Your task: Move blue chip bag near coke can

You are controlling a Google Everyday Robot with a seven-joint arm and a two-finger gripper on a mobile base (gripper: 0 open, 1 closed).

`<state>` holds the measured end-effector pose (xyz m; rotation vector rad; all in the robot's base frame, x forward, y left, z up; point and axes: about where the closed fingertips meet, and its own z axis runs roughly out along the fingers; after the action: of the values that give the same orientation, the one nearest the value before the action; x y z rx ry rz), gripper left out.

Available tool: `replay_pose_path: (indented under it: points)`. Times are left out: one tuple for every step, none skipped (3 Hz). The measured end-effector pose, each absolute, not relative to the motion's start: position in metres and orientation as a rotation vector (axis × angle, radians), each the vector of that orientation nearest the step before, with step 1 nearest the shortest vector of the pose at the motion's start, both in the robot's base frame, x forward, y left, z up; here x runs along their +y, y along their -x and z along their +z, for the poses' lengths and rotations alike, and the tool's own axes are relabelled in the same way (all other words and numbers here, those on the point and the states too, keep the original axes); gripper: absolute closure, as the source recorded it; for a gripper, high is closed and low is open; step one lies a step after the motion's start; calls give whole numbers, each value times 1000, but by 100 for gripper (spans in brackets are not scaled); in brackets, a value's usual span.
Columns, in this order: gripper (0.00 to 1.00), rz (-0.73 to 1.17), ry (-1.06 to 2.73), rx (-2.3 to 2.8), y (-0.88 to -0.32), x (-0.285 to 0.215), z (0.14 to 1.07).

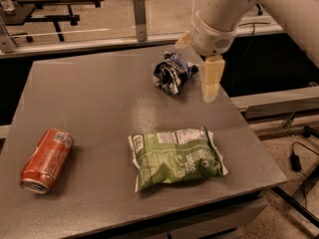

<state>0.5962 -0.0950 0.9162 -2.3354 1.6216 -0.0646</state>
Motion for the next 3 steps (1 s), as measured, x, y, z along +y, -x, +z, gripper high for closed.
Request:
replay_pose_path:
  points:
    - [0, -64, 2419, 1494, -624, -77, 901]
    - [0, -83, 2469, 1388, -642, -64, 890]
    - [0, -102, 2516, 1316, -656, -58, 879]
